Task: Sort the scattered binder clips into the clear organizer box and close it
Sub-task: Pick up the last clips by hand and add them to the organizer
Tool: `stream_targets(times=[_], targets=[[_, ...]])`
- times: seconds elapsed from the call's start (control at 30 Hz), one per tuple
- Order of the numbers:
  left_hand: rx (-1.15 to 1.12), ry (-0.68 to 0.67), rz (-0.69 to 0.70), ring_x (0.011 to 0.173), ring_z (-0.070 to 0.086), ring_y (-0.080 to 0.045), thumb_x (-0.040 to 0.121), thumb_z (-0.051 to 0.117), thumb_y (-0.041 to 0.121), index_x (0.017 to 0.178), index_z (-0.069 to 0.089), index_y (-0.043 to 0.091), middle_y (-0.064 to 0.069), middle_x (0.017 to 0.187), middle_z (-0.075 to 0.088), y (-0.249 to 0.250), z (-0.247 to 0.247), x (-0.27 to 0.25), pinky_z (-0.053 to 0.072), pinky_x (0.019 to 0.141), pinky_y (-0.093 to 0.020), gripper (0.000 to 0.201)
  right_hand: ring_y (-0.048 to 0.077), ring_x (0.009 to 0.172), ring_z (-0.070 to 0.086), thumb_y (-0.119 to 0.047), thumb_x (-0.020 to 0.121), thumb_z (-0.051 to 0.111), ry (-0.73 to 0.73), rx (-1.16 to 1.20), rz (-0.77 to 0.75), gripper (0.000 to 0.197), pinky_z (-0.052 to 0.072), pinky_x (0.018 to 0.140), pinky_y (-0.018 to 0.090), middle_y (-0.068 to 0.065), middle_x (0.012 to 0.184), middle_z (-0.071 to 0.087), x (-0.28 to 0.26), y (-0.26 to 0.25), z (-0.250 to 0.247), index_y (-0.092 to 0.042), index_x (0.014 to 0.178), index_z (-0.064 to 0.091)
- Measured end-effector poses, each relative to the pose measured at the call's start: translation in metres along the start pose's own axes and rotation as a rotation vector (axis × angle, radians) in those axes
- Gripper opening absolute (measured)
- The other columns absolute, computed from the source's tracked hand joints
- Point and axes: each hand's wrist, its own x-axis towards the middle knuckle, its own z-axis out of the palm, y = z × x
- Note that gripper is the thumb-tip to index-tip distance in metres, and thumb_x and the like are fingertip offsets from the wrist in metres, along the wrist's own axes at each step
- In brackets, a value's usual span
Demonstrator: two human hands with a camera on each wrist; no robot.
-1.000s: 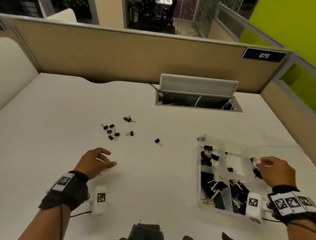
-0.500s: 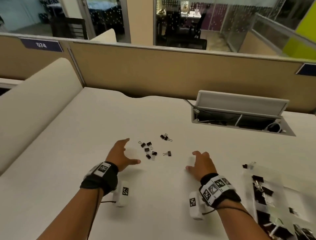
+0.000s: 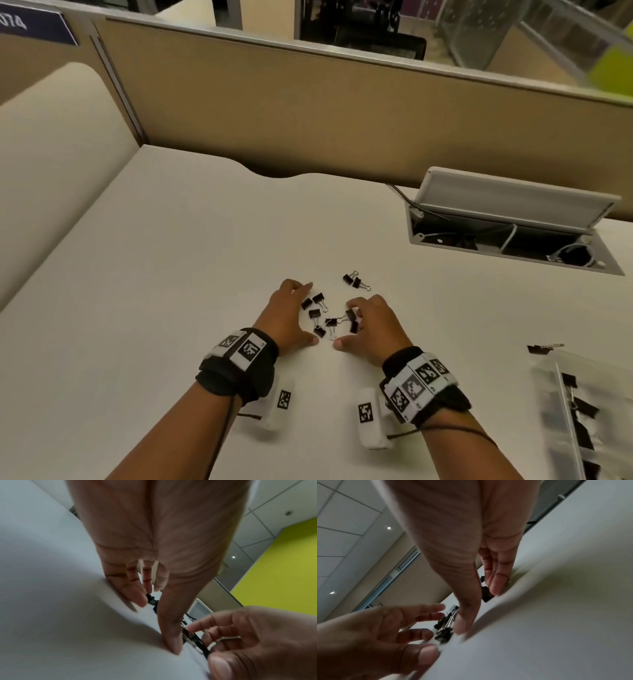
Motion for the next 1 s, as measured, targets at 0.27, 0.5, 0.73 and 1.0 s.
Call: stream_targets(times=[0.27,0.5,0.73,1.0], targets=[[0.023,-0.038,0.034,0.105,0.053,-0.019,0.069,0.081,0.023,0.131,0.048,0.019,-0.004,0.120,0.050,0.004,0.000,0.005,0.043,0.088,-0.025,0.070,0.021,0.126,0.038,-0.044,0.064,0.081,-0.019,-0.230,-0.083,0.090,0.045,0.097,0.036,0.003,0.137,0.034,0.013,-0.021,0.009,-0.029,0.139,0.034],[0.058,-0.048,0.077,0.089,0.049,-0.012,0.075,0.075,0.016,0.117,0.058,0.018,-0.001,0.110,0.054,0.013,0.007,-0.004,0.037,0.077,-0.019,0.046,0.024,0.111,0.045,-0.037,0.072,0.077,-0.052,-0.271,-0.135,0.067,0.047,0.090,0.034,0.006,0.123,0.036,-0.003,-0.028,0.012,-0.026,0.128,0.043],[0.037,-0.045,0.086,0.091,0.055,-0.017,0.079,0.060,0.001,0.102,0.061,0.014,-0.003,0.104,0.058,0.025,0.030,-0.038,0.044,0.080,-0.022,0.026,0.022,0.098,0.052,-0.029,0.082,0.068,0.001,-0.188,-0.103,0.042,0.048,0.084,0.030,0.005,0.115,0.040,-0.042,-0.014,0.034,-0.015,0.117,0.050],[-0.091,-0.092,0.095,0.083,0.055,-0.011,0.076,0.060,-0.001,0.092,0.056,0.025,0.003,0.096,0.056,0.031,0.057,-0.090,0.047,0.073,-0.021,0.030,0.004,0.081,0.047,-0.029,0.076,0.074,-0.012,0.048,-0.083,0.041,0.037,0.067,0.007,-0.005,0.104,0.038,-0.098,0.017,0.041,-0.018,0.111,0.056]])
